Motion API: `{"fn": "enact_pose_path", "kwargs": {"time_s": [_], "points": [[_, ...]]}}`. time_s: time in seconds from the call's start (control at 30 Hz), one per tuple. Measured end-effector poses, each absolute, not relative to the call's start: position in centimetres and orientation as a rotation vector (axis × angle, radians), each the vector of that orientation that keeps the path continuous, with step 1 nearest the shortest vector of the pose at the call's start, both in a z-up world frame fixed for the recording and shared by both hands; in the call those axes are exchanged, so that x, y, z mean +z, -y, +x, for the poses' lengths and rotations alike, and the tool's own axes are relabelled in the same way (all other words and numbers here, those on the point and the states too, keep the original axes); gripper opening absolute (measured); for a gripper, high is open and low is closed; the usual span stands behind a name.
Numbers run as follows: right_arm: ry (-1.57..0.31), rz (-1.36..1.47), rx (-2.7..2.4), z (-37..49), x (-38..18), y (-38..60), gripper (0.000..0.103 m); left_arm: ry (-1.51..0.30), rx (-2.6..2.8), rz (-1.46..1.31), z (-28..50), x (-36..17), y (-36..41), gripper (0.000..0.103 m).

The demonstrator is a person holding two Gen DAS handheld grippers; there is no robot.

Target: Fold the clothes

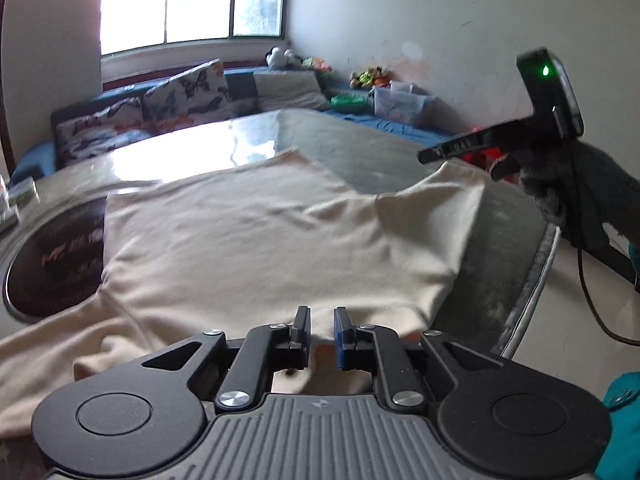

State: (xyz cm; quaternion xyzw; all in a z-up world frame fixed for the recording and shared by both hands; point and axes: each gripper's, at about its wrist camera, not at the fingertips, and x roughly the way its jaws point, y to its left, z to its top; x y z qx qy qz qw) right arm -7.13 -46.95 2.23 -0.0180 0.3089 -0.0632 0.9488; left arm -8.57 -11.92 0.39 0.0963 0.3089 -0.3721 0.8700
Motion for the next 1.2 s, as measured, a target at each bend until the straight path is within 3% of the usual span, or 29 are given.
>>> {"fn": "enact_pose_path", "kwargs": {"time_s": [0.37, 0.5, 0.67, 0.77, 0.87, 0.97, 1.1, 1.2], "points": [[-0.68, -0.069, 0.056, -0.5, 1.7, 40.8, 0.027, -0.618, -0.81, 0.184, -8.6, 1.5, 13.0, 0.015], [-0.702, -0.039, 0.044, 2.7, 1.5, 41.7, 0.034, -0.62, -0.853, 0.175, -7.8, 1.4, 15.4, 0.035], [-0.741, -0.011, 0.057, 5.6, 0.7, 42.3, 0.037, -0.65, -0.928, 0.184, -7.5, 0.4, 18.1, 0.036], [-0.765, 0.006, 0.065, 7.3, 0.1, 42.7, 0.047, -0.671, -0.954, 0.175, -7.3, 0.0, 18.6, 0.036], [-0.772, -0.002, 0.065, 8.8, -0.4, 42.6, 0.047, -0.674, -0.981, 0.174, -7.3, -0.2, 18.8, 0.036], [-0.788, 0.012, 0.072, 10.1, -0.9, 42.8, 0.042, -0.682, -1.0, 0.173, -7.2, -0.4, 18.9, 0.034], [-0.789, 0.04, 0.078, 11.3, -1.2, 43.0, 0.013, -0.687, -1.032, 0.169, -7.2, -0.5, 19.0, 0.033], [-0.788, 0.037, 0.072, 12.1, -1.1, 43.0, 0.007, -0.689, -1.064, 0.166, -7.3, -0.6, 19.3, 0.033]]}}
